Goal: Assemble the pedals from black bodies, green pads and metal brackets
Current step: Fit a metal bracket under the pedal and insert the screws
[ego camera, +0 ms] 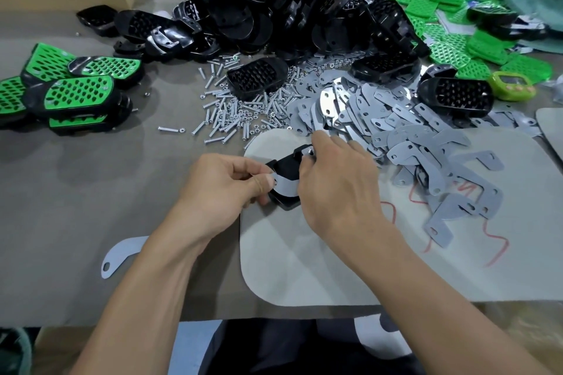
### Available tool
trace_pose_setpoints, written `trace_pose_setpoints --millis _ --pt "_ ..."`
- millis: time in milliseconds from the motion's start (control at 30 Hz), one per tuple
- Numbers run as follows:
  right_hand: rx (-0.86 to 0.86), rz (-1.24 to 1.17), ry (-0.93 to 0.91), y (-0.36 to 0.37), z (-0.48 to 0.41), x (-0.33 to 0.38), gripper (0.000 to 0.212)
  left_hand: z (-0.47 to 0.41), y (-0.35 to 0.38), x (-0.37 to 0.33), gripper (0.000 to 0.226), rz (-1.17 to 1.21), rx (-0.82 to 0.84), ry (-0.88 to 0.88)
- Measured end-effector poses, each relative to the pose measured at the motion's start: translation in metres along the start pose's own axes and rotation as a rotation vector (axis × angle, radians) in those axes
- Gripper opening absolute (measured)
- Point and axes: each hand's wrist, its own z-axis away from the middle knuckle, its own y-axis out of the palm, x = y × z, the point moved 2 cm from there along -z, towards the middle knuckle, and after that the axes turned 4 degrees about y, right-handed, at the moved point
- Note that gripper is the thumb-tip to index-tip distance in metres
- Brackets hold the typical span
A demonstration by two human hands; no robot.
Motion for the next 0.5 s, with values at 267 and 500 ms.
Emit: trace_pose_setpoints --millis 267,500 --pt "-0.081 -0.028 0.038 0.004 0.004 -0.001 0.021 0.0036 0.0028 0.0043 0.017 0.064 0.015 -0.011" --pt "-0.137 -0.04 0.089 0.0037 0.007 -0.001 0.023 0.007 0.0019 0.0059 0.017 0.03 -0.01 0.019"
